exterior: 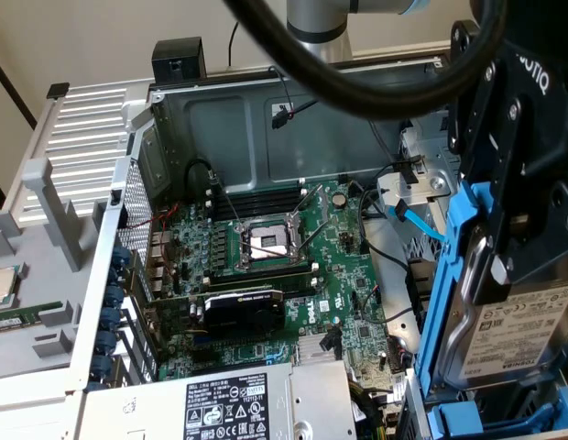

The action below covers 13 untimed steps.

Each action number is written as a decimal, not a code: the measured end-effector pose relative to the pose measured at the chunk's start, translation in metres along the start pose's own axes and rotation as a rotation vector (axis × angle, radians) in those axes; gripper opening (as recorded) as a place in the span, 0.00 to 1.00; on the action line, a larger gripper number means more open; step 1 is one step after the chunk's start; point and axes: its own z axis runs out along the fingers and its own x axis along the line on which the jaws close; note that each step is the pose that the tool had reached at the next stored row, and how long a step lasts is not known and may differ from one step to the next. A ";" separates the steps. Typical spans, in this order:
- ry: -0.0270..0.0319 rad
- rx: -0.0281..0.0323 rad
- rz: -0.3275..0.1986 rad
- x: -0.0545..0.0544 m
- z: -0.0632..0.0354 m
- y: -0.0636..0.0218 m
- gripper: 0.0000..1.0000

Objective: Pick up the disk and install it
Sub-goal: 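Insert the disk into the insertion slot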

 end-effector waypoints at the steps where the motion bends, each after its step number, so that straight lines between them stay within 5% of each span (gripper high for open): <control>1: -0.0021 0.0000 0.000 0.000 0.0000 0.0000 0.37; 6: -0.0150 0.0000 0.001 0.000 0.0000 0.0000 0.37; 13: -0.0178 -0.0004 0.001 0.001 0.0003 0.0000 0.37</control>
